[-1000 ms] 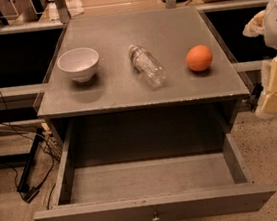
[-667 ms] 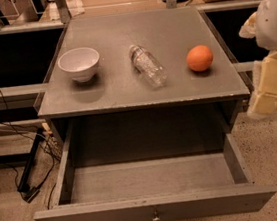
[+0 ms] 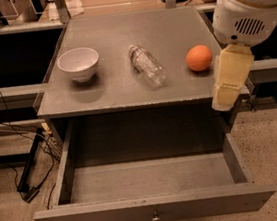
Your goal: Place water bottle into top drawer
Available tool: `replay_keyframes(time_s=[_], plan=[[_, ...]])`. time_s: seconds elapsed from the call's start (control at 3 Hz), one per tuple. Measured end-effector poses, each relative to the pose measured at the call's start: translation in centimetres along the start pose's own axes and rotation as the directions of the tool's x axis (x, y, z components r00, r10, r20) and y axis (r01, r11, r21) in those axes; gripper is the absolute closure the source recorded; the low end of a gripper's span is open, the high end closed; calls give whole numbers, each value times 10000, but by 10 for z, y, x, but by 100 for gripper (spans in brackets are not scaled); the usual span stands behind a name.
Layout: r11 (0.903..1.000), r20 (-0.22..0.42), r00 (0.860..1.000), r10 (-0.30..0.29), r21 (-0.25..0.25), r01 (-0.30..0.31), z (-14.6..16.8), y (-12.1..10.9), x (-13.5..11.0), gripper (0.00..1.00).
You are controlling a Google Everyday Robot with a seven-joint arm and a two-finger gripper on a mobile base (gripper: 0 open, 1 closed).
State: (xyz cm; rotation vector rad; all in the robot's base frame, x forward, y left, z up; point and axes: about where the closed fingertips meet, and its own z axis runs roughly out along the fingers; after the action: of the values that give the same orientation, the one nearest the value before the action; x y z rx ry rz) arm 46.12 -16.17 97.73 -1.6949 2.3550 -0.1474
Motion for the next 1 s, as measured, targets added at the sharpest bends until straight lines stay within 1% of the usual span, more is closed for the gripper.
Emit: replay_keyframes(time_s=[0.33,0.67,1.0], plan=[[9997,226,9994,253,40,-254,4,-6,-9,0],[9951,348,9946,980,-129,-976,16,-27,-25,0],[9821,685,9827,1723,-893,-1660,47,-61,-51,0]])
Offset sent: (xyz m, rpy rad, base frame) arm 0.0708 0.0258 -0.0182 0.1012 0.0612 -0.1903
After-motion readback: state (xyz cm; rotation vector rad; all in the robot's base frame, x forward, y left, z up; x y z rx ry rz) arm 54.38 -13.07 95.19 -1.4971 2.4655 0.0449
